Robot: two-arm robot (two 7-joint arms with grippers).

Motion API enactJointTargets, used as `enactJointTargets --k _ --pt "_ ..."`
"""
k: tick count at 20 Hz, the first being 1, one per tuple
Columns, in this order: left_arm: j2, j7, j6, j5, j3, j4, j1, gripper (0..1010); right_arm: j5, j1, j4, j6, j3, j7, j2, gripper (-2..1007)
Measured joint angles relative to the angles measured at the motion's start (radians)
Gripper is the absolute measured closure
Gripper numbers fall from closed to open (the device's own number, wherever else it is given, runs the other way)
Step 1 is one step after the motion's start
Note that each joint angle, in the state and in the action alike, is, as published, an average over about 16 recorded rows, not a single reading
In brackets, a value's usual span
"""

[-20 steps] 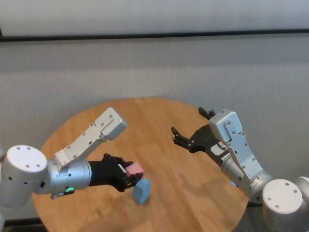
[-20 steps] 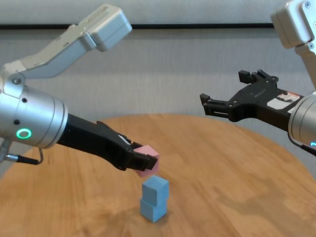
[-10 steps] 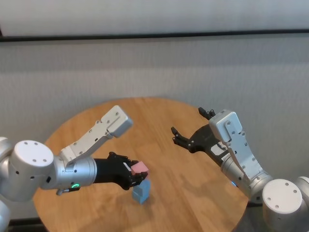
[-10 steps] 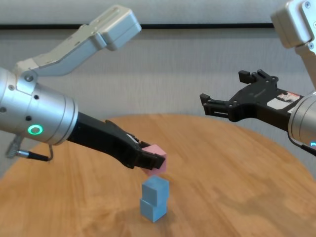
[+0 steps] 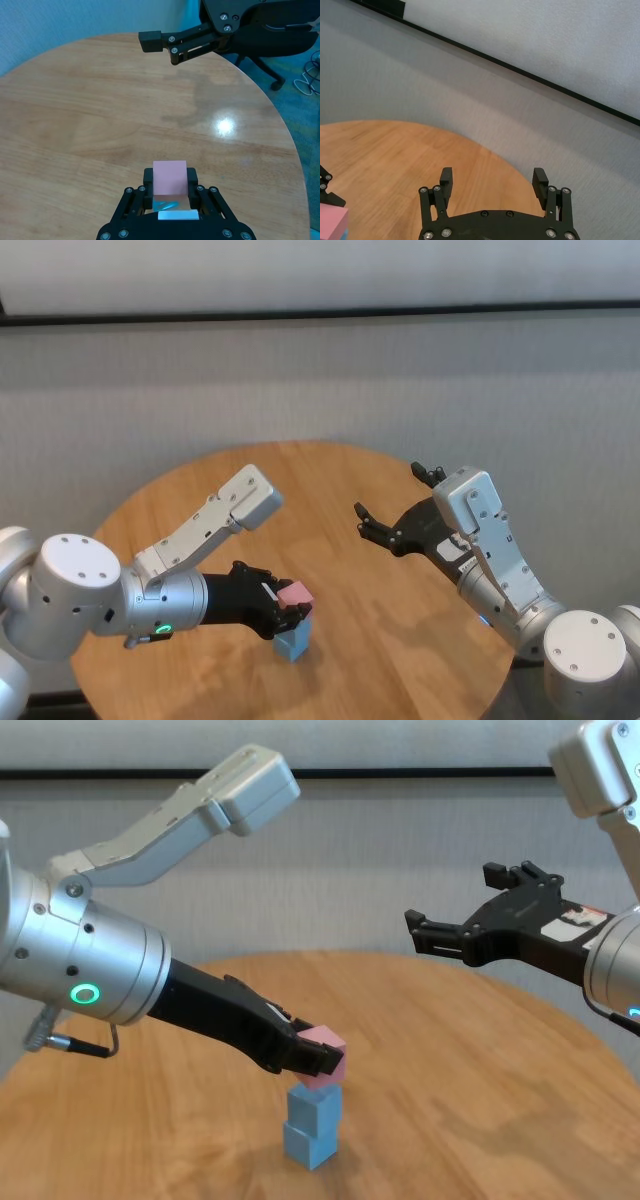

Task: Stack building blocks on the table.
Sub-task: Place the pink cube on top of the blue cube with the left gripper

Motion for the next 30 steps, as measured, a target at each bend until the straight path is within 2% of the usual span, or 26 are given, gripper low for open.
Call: enactJointTargets --k 16,30 --pt "0.009 0.02 0.006 -0.035 0.032 0.013 -0.011 618 0.0 0.0 0.0 0.0 0.0 0.0 0.0 0" --pt "0.011 0.044 -0.001 -0.056 0.054 0.031 -0.021 618 0.0 0.0 0.0 0.0 0.0 0.0 0.0 0"
